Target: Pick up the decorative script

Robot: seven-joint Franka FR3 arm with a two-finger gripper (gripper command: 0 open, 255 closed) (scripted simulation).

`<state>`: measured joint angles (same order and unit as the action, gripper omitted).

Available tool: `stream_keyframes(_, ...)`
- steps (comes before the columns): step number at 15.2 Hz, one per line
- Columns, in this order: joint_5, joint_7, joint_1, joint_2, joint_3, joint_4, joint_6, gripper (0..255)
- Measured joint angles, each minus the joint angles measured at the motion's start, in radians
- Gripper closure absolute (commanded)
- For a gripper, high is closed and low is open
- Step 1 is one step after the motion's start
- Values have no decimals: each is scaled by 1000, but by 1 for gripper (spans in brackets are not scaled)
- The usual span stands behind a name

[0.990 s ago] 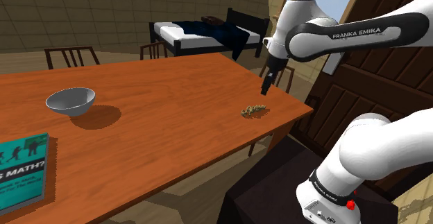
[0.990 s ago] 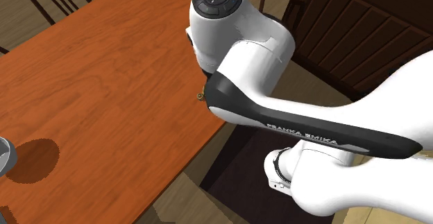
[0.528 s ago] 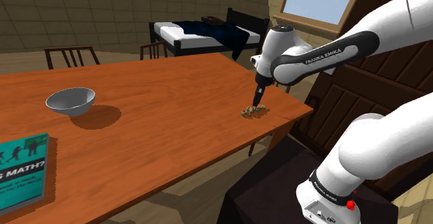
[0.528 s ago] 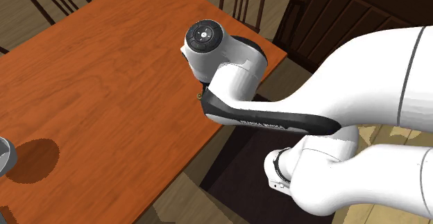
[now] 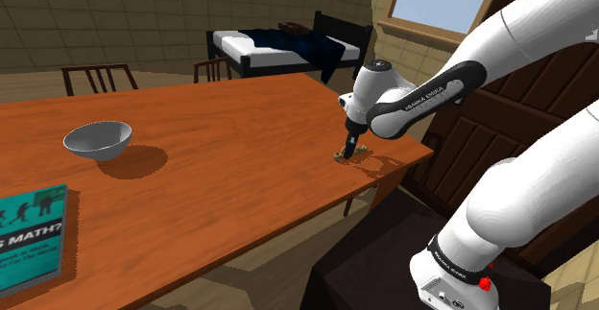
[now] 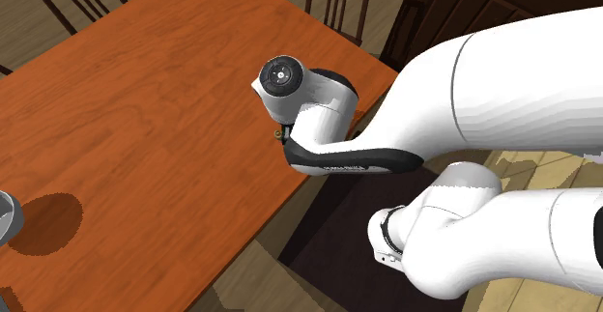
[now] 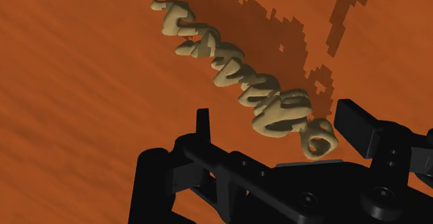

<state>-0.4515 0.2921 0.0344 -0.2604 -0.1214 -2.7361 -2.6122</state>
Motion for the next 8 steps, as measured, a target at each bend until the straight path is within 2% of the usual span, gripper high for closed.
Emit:
stream_keyframes(3,-29,-27,12,40,3,-10,-50,0)
stream_keyframes(4,-33,-31,13,46,4,-11,-56,255)
stream_keyframes(8,-37,-37,14,53,6,-11,-63,255)
